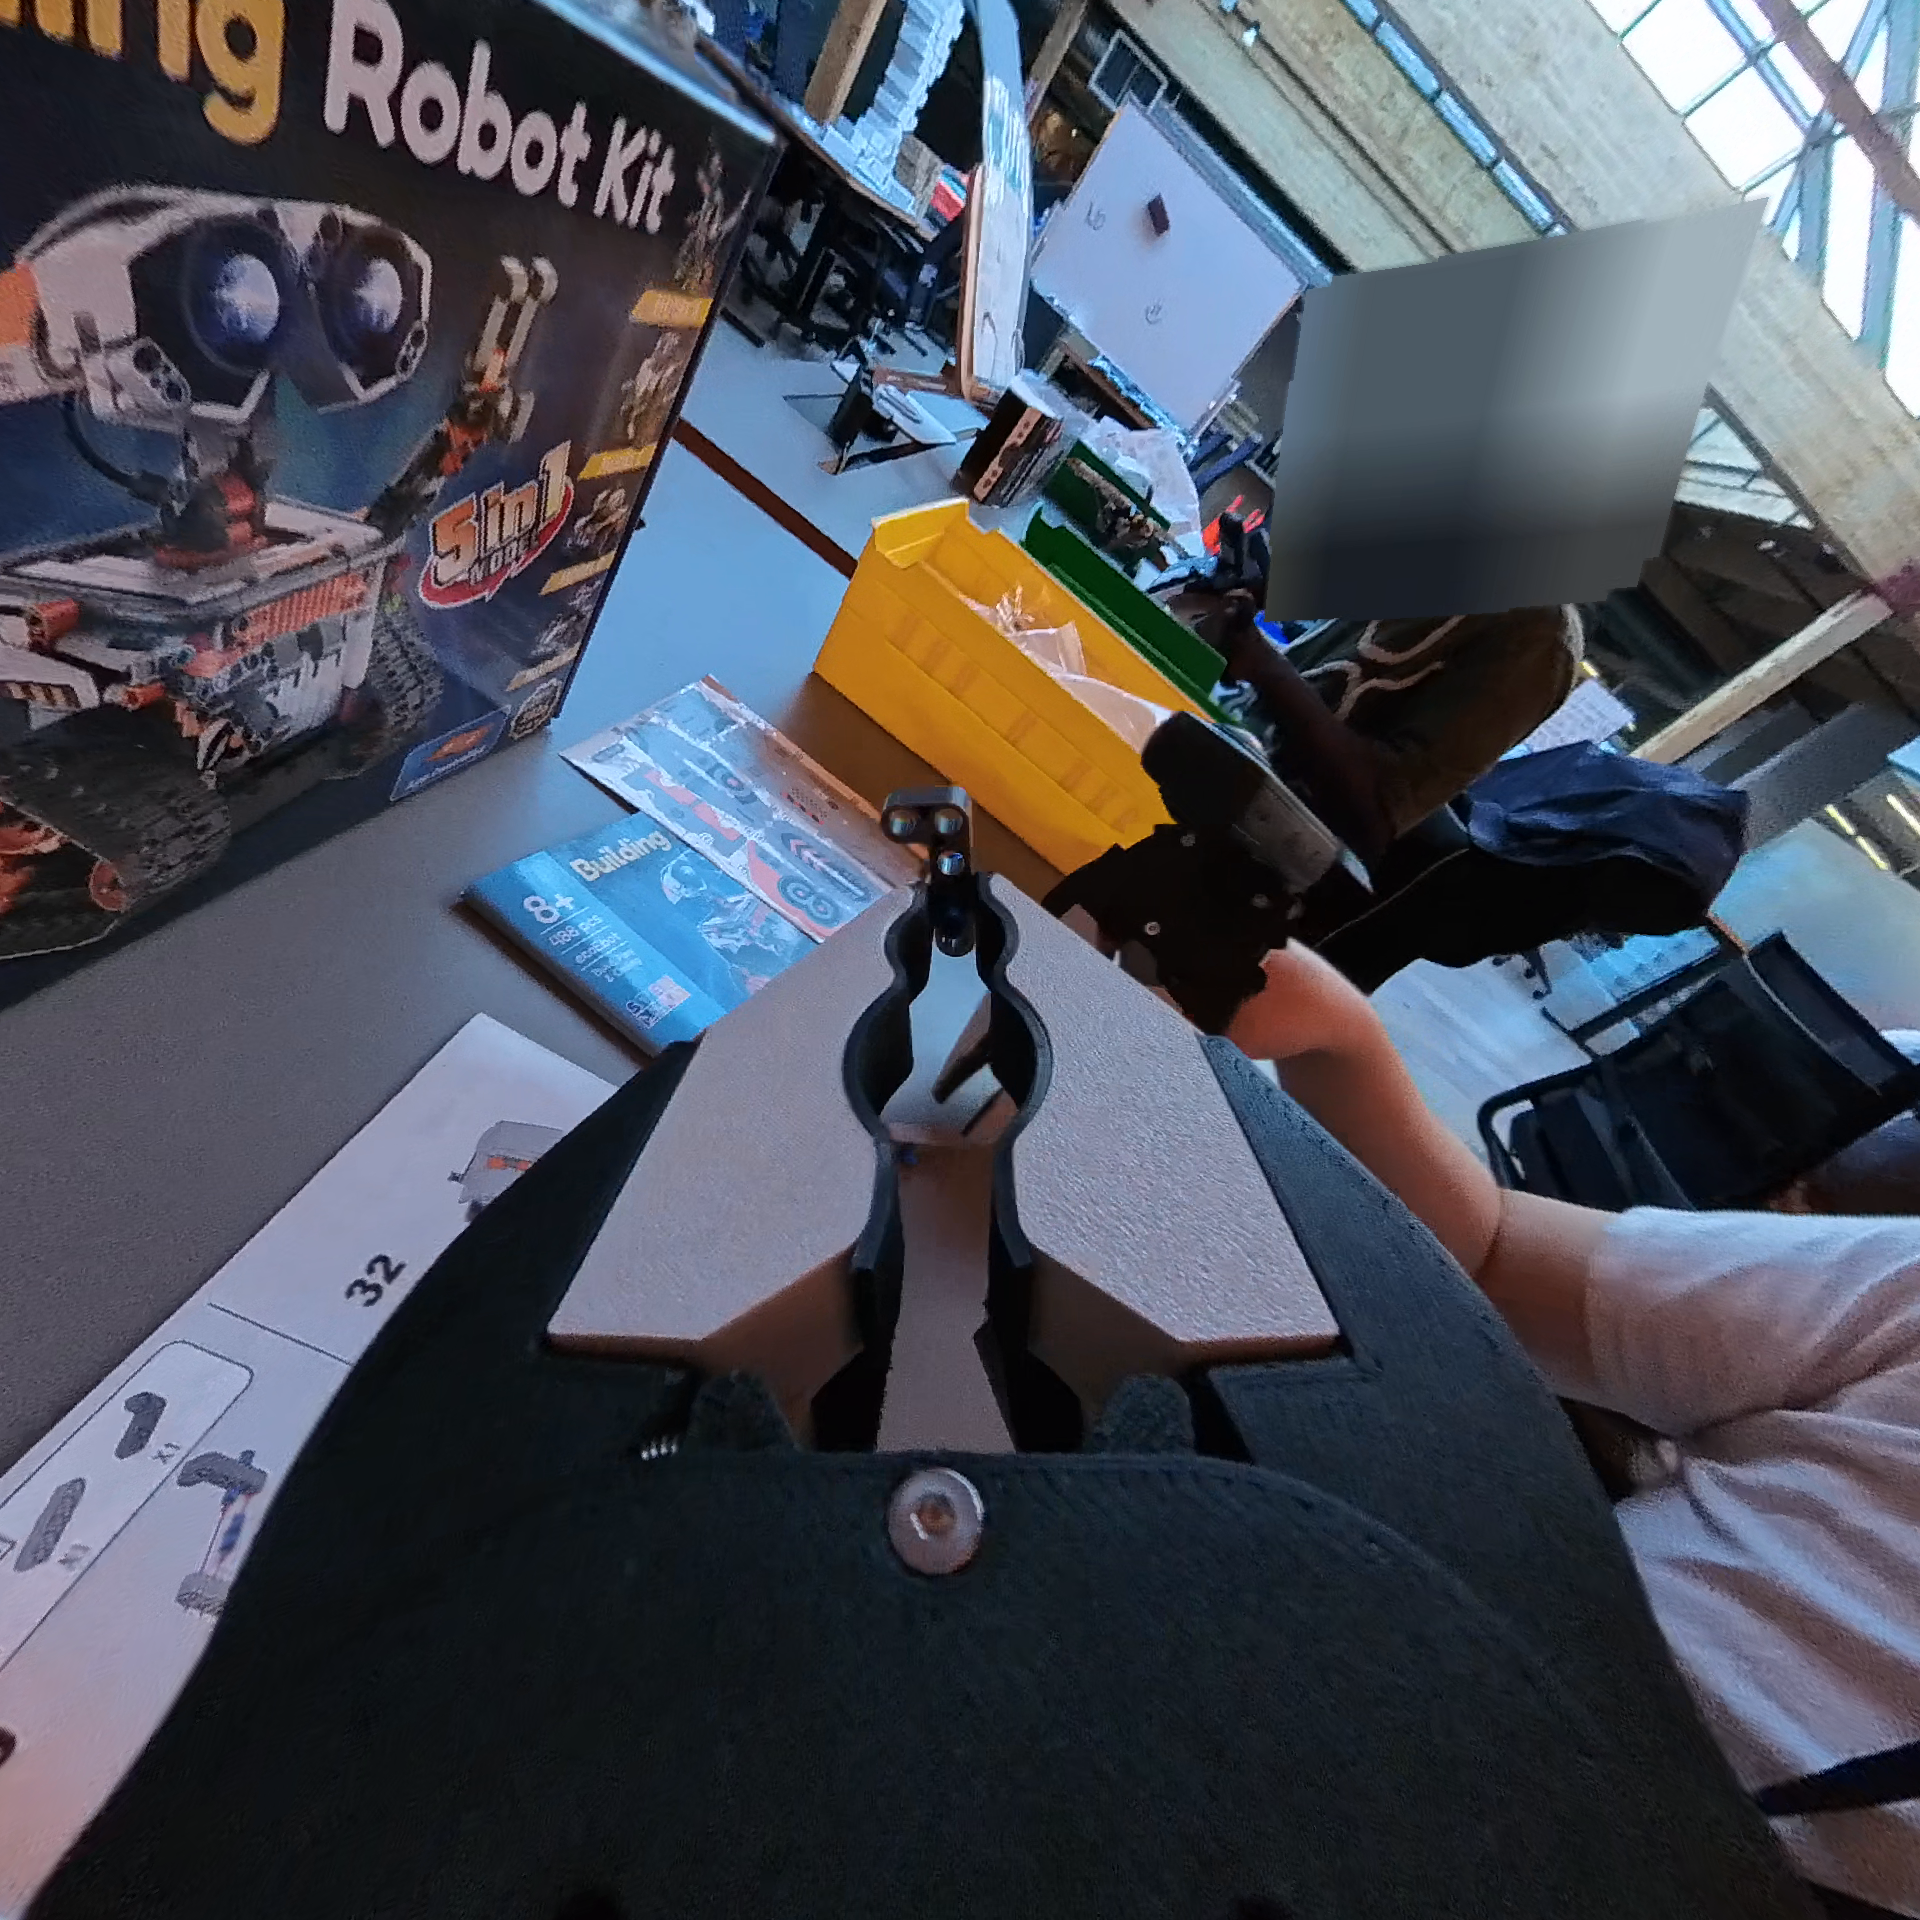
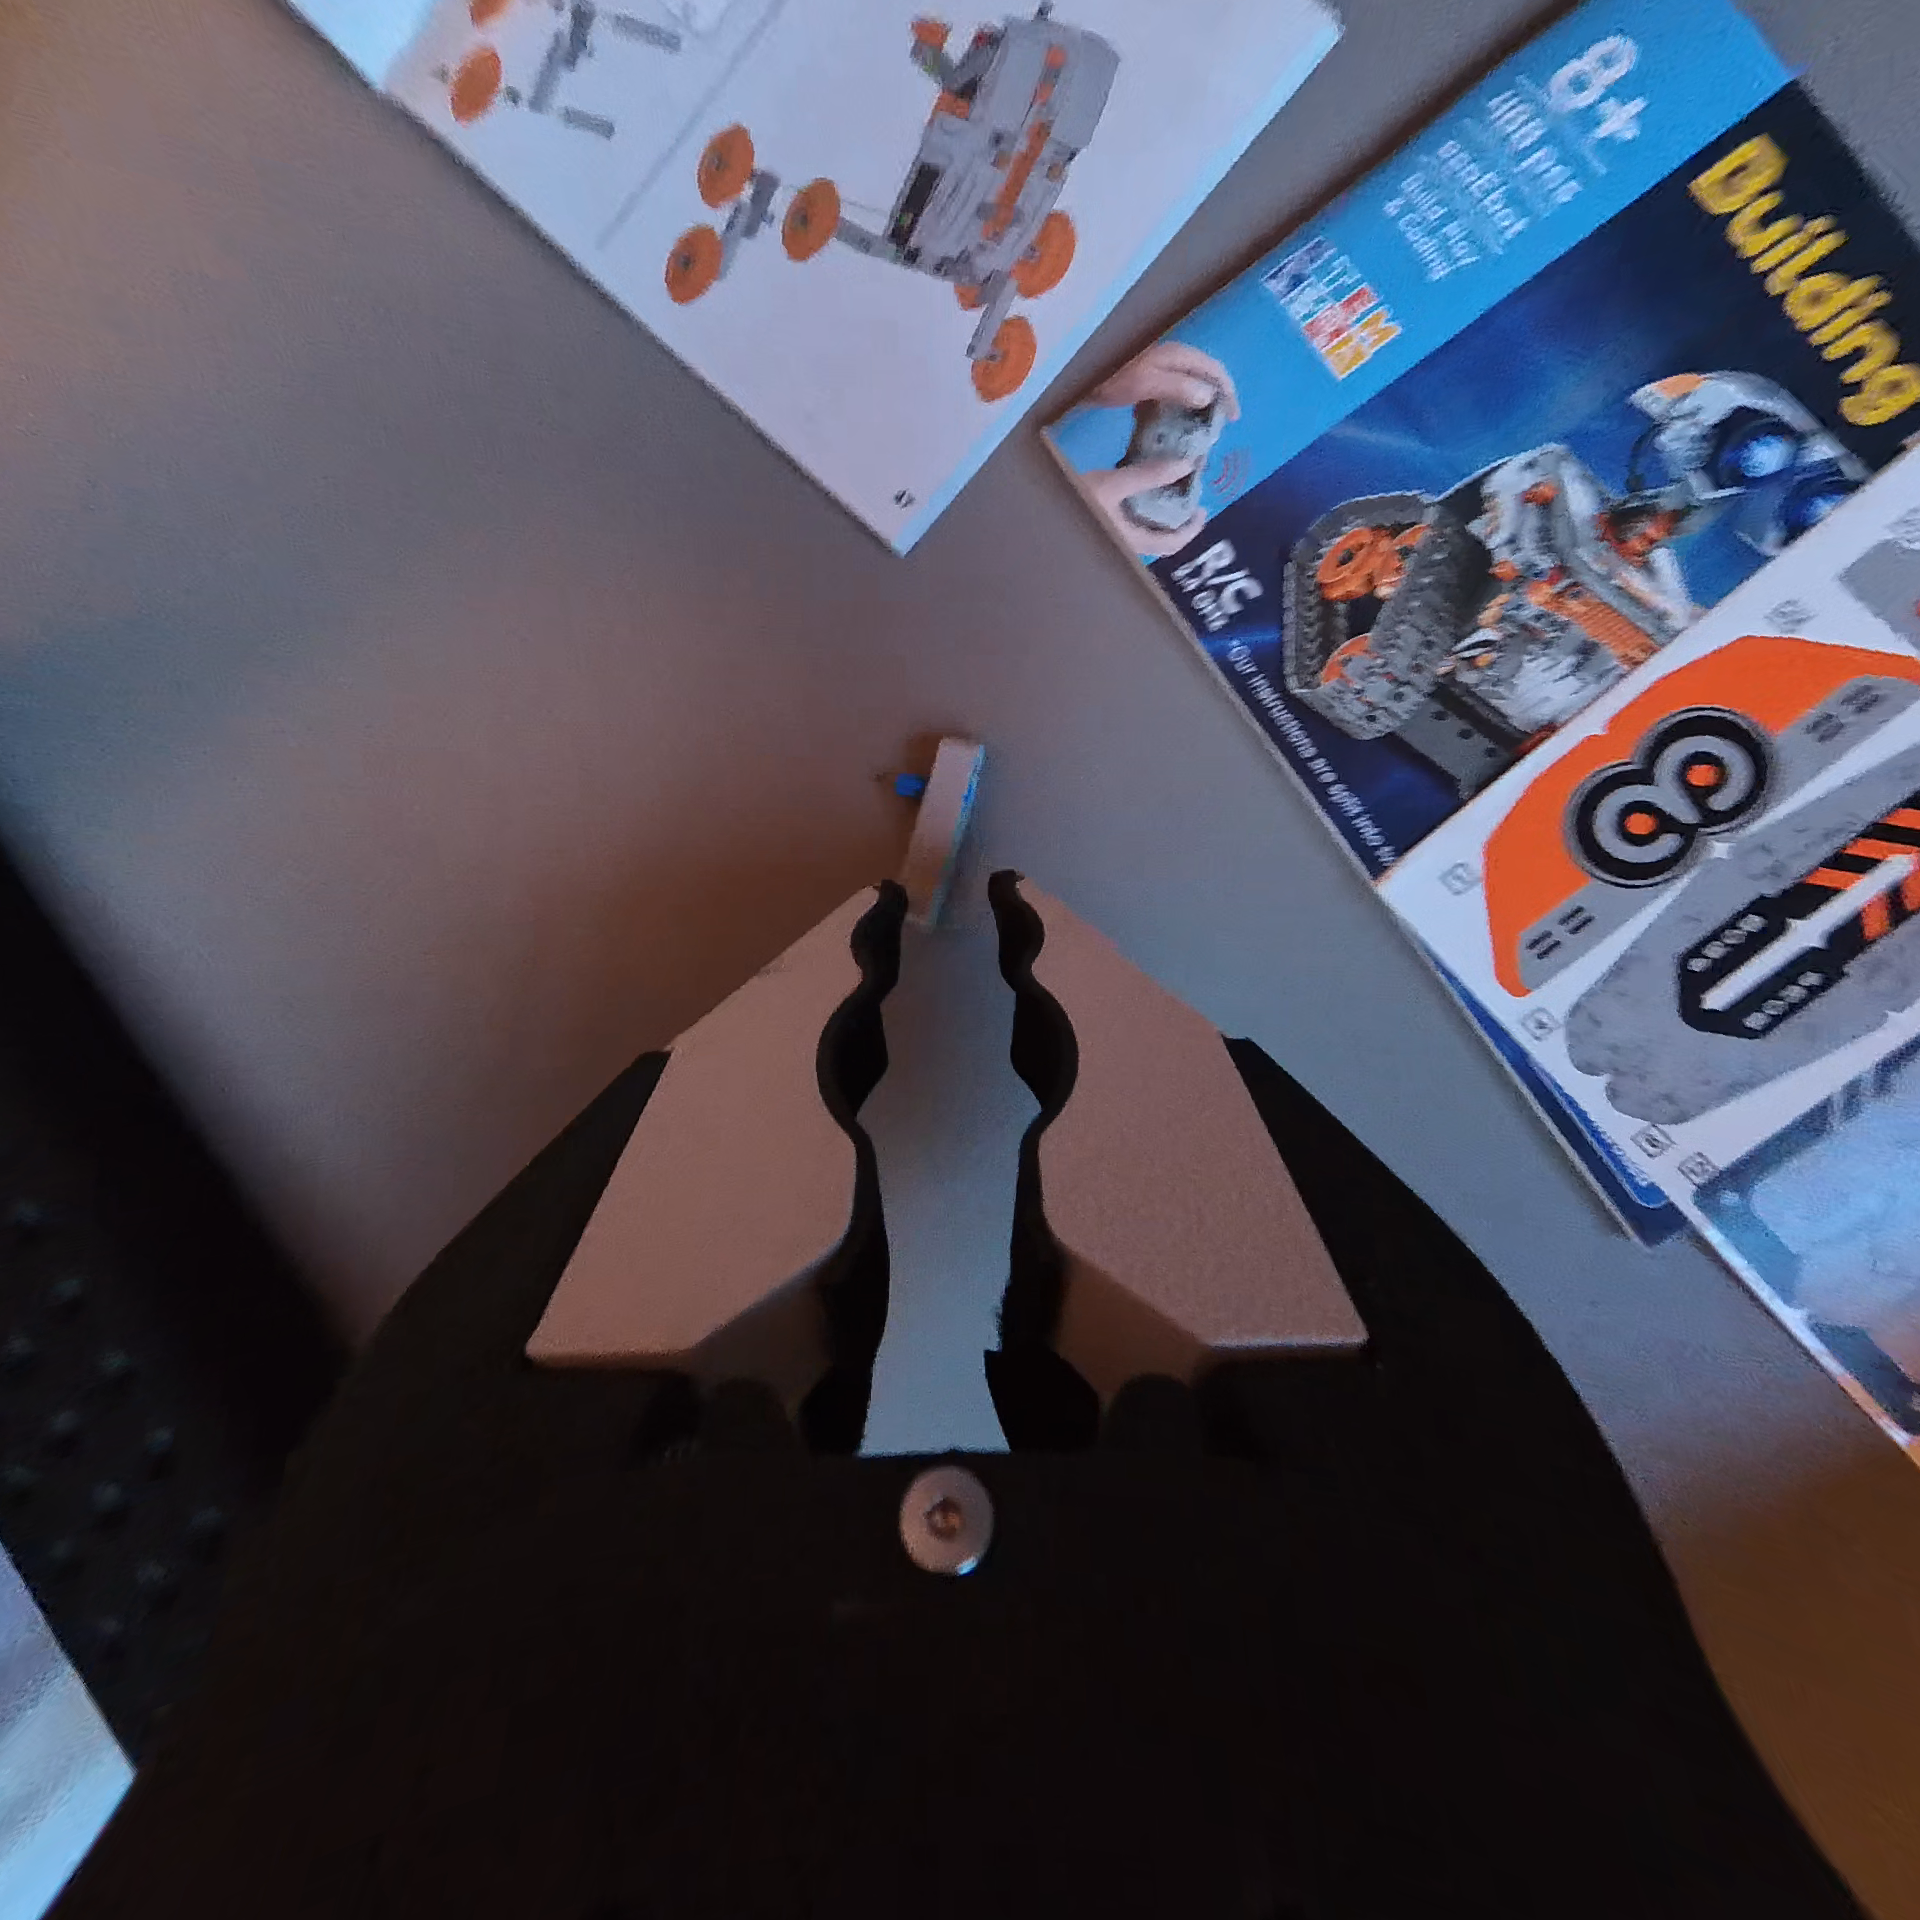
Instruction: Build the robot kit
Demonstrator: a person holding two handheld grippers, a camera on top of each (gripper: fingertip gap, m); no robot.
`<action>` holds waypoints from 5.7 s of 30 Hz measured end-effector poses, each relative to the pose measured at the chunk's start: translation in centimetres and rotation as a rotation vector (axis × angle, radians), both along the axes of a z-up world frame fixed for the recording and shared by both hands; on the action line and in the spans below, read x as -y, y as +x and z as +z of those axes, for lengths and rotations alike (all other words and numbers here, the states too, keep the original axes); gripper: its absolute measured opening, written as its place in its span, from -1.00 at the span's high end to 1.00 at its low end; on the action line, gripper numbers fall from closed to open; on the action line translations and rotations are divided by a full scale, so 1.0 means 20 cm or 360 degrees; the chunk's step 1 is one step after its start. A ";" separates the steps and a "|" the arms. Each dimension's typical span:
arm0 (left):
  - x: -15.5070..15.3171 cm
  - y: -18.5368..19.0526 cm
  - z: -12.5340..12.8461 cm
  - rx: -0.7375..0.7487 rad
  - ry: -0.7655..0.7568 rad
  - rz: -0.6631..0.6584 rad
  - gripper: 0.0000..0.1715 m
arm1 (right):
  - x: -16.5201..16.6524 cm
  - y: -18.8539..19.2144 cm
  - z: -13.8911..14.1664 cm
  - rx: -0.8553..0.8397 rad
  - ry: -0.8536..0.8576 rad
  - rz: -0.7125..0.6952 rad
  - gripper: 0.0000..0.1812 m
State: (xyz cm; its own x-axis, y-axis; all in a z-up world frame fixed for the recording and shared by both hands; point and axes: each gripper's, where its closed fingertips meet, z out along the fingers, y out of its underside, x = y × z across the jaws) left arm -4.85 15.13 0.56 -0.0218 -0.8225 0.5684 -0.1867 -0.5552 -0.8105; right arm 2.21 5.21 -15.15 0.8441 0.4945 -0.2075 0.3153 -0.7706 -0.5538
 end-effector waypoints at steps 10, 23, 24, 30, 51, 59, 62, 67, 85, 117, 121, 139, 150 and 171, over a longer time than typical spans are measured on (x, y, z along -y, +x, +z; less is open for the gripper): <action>0.06 -0.02 0.08 -0.0005 0.0107 -0.0027 0.95 | -0.04 -0.02 -0.02 -0.0176 -0.0026 -0.0022 0.77; 0.02 -0.04 0.07 0.0023 0.0079 -0.0001 0.95 | -0.15 0.07 0.09 0.1334 0.1056 0.0569 0.93; 0.02 -0.05 0.08 0.0035 0.0074 0.0002 0.95 | -0.14 0.07 0.08 0.1465 0.1107 0.0628 0.93; 0.01 -0.07 0.11 0.0074 0.0071 0.0013 0.95 | -0.12 0.04 0.03 0.1659 0.1183 0.0765 0.93; 0.01 -0.06 0.10 0.0081 0.0038 -0.0006 0.95 | -0.10 0.05 -0.02 0.0555 0.0763 0.0528 0.75; 0.00 -0.05 0.07 0.0047 0.0030 -0.0010 0.95 | -0.06 -0.01 -0.02 -0.0285 0.0235 0.0329 0.92; 0.01 -0.04 0.05 0.0036 0.0018 -0.0024 0.95 | -0.01 -0.06 0.08 -0.0951 -0.0153 0.0056 0.92; 0.03 -0.02 0.05 0.0022 0.0034 -0.0043 0.95 | -0.03 -0.02 0.15 -0.1409 -0.0441 -0.0232 0.93; 0.05 0.01 0.02 -0.0044 0.0054 -0.0072 0.95 | -0.11 -0.11 0.00 -0.1354 -0.0912 -0.0299 0.91; 0.05 0.03 -0.01 -0.0115 0.0104 -0.0056 0.95 | -0.15 0.00 0.07 -0.0020 0.0399 0.0254 0.72; 0.05 0.03 -0.02 -0.0144 0.0122 -0.0054 0.95 | -0.09 0.00 0.04 0.0252 0.0578 0.0558 0.65; 0.06 0.03 -0.03 -0.0163 0.0136 -0.0063 0.94 | -0.15 -0.11 0.01 -0.0093 0.0316 0.0286 0.92; 0.06 0.04 -0.05 -0.0203 0.0144 -0.0064 0.95 | -0.11 -0.06 -0.05 -0.0150 0.0200 0.0297 0.91; 0.04 0.03 -0.08 -0.0218 0.0112 -0.0055 0.95 | -0.12 -0.10 -0.04 0.0111 0.0307 0.0427 0.92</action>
